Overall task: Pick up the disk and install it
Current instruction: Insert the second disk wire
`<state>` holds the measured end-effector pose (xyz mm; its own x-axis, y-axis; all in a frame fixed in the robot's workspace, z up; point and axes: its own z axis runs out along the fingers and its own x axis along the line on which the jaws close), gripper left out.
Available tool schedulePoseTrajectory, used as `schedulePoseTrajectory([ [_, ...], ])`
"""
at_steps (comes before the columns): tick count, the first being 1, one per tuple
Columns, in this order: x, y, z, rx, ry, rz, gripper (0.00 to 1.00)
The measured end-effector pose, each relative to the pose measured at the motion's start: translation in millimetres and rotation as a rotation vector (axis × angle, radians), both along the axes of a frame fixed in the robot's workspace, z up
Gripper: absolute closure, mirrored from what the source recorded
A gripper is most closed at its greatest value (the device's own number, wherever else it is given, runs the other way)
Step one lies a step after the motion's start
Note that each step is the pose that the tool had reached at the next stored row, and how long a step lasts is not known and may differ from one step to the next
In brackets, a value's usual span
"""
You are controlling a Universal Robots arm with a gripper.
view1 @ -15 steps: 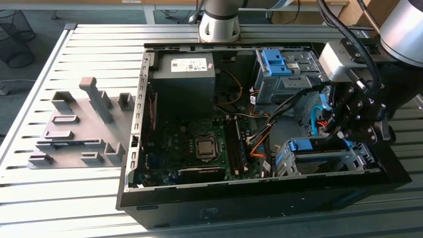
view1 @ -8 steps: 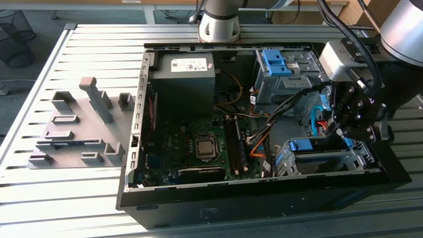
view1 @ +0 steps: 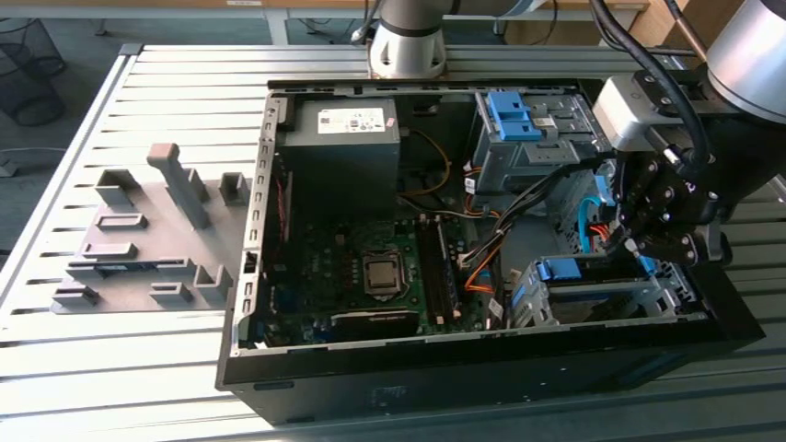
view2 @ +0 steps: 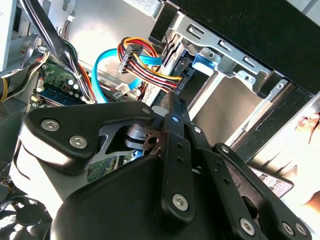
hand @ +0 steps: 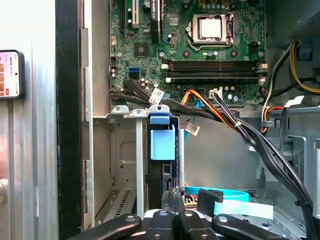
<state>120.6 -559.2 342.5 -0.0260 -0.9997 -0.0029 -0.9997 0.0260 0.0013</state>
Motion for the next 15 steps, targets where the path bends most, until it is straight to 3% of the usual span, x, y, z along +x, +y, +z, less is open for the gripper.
schedulePoseTrajectory([
  [15,-4.7,-0.2,0.0,-0.0001,-0.0001,0.0,0.89],
])
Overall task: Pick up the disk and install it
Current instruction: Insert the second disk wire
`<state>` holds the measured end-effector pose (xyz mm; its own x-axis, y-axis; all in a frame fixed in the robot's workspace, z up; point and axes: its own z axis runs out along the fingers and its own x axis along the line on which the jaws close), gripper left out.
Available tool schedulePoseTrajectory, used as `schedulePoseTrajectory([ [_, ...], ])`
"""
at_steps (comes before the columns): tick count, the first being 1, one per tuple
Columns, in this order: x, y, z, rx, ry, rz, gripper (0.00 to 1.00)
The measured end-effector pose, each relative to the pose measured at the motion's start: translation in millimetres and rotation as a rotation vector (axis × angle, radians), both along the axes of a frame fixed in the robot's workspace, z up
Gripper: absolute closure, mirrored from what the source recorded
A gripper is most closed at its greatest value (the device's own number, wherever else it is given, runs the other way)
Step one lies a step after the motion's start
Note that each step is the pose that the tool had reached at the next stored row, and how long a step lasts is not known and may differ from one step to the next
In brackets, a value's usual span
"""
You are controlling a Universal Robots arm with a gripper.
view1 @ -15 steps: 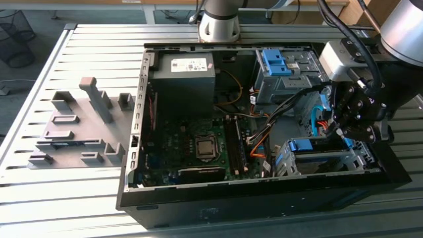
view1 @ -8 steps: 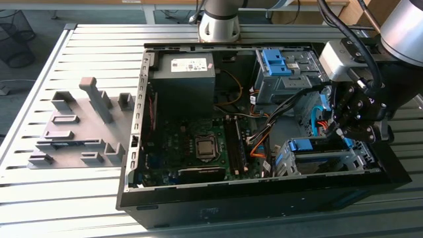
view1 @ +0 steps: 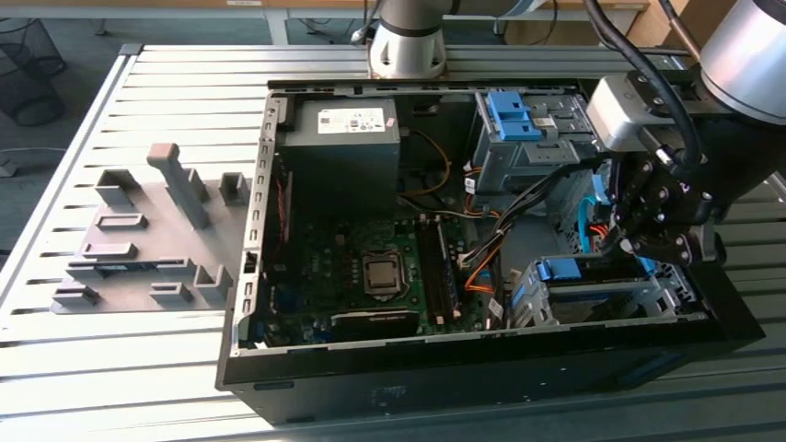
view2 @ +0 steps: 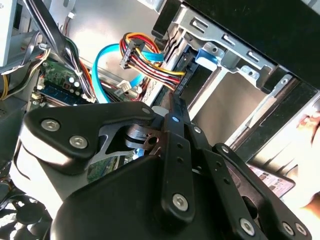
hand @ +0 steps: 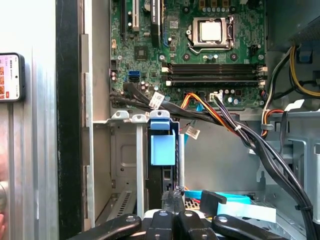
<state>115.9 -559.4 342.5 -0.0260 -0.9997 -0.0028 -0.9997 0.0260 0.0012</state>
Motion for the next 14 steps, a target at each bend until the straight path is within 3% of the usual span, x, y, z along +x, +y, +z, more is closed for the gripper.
schedulePoseTrajectory([
  [3,0.0,0.1,5.7,0.0,-0.0006,0.0,0.89],
  [10,-0.4,0.1,35.8,-0.0003,-0.0024,0.0,0.89],
  [14,-3.1,0.7,39.8,-0.0002,-0.004,0.0,0.89],
])
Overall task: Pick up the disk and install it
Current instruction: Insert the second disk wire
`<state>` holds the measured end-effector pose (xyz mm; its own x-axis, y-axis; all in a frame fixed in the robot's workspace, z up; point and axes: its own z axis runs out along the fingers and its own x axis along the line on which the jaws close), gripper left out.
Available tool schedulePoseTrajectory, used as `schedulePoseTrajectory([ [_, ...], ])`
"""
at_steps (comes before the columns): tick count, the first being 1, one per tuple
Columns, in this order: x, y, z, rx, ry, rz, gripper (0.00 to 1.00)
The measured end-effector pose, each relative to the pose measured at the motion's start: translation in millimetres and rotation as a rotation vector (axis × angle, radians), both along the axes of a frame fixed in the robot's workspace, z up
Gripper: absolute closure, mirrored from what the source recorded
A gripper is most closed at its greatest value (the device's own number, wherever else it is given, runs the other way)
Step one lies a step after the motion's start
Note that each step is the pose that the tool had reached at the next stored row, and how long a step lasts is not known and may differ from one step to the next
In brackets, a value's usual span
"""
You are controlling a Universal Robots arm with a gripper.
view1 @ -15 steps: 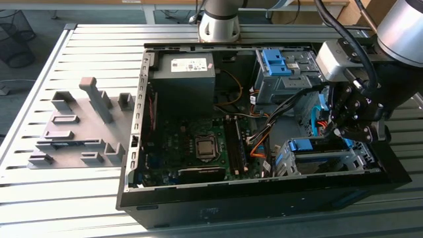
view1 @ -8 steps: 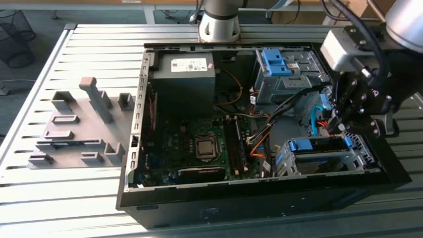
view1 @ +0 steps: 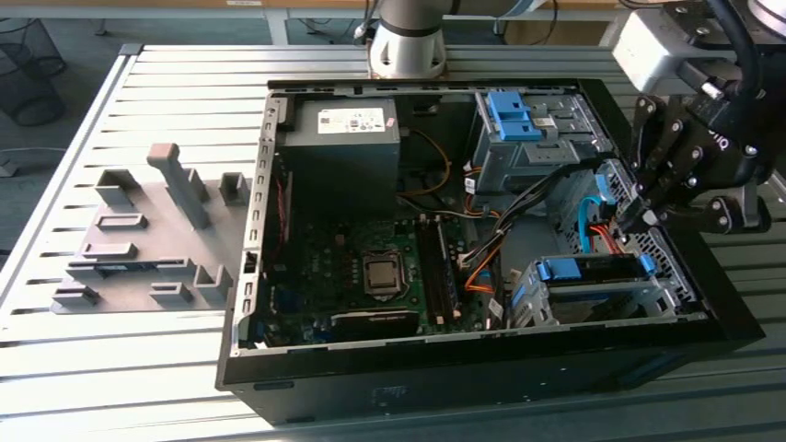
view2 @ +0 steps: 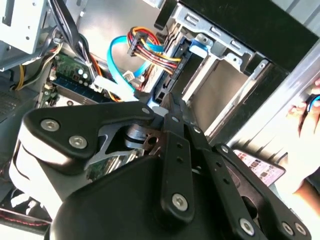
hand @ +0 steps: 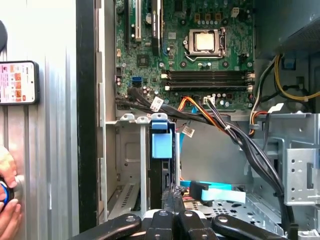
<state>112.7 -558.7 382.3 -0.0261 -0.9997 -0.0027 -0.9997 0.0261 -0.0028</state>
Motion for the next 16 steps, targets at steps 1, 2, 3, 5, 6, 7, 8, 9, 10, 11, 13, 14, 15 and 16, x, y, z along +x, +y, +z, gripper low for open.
schedulePoseTrajectory([
  [1,-1.9,0.0,0.1,0.0,-0.001,0.0,0.89],
  [2,-4.1,0.0,0.4,-0.0001,-0.0019,0.0,0.89],
  [3,-6.0,0.0,0.7,-0.0002,-0.0027,0.0,0.89],
  [5,-9.1,0.2,1.0,0.0,-0.0043,0.0,0.89],
  [6,-10.0,0.4,1.6,-0.0003,-0.0047,0.0,0.89],
  [7,-10.8,0.9,2.3,-0.0002,-0.0049,0.0,0.89],
  [8,-11.4,1.4,3.3,-0.0002,-0.005,0.0,0.89],
  [9,-11.9,2.1,4.4,-0.0001,-0.005,0.0,0.89],
  [10,-12.3,3.2,5.3,-0.0001,-0.005,0.0,0.89],
  [11,-12.7,4.6,6.4,-0.0006,-0.005,0.0,0.89],
  [13,-13.1,8.0,7.8,-0.0022,-0.005,0.0,0.89],
  [14,-13.2,9.8,8.2,-0.0033,-0.005,0.0,0.89],
  [15,-13.4,11.5,8.7,-0.0047,-0.005,0.0,0.89],
  [16,-13.4,12.7,9.0,-0.0057,-0.005,0.0,0.89],
])
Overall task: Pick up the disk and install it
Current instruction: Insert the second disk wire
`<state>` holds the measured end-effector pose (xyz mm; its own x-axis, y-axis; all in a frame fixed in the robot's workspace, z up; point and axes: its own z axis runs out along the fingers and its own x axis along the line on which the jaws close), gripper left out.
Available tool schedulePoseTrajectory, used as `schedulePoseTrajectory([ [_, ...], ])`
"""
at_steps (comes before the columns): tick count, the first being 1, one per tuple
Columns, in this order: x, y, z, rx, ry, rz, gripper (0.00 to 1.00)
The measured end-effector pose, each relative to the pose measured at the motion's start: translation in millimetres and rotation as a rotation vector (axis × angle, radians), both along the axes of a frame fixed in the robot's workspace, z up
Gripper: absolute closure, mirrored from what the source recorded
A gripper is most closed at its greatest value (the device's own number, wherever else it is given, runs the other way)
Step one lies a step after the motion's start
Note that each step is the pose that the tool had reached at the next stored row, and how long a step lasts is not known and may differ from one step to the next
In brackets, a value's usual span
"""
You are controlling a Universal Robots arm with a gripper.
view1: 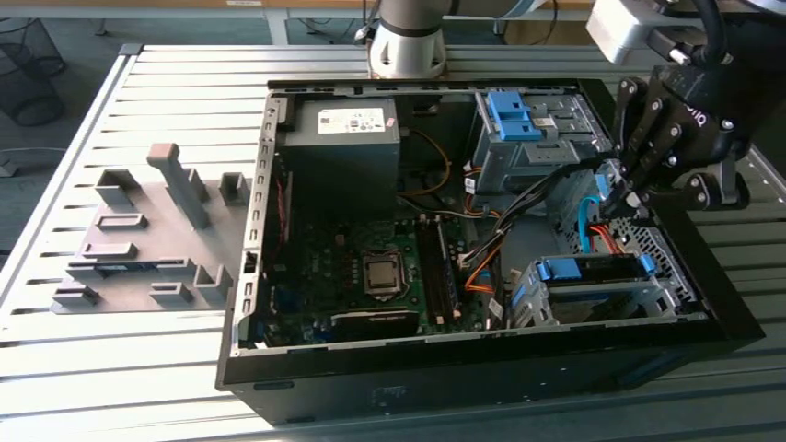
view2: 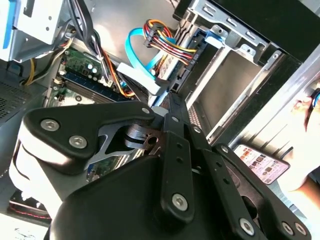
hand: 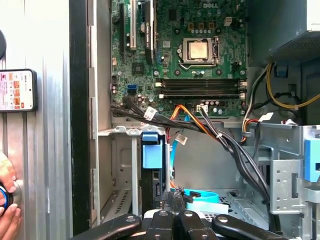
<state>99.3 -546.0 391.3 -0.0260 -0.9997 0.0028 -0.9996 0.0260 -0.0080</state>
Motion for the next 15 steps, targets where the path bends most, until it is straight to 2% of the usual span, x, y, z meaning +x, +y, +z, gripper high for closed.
schedulePoseTrajectory([
  [6,-0.1,7.8,1.4,-0.0082,0.0,0.0,0.89],
  [9,-0.1,14.2,1.2,-0.014,0.0,0.0,0.89],
  [11,-0.1,17.7,0.1,-0.0226,0.0002,0.0,0.89],
  [12,-0.1,18.8,-0.7,-0.0293,0.0002,0.0,0.83],
  [14,-0.1,20.0,-2.8,-0.0436,0.0003,0.0,0.83],
  [15,-0.1,20.3,-4.1,-0.0501,0.0003,0.0,0.76],
])
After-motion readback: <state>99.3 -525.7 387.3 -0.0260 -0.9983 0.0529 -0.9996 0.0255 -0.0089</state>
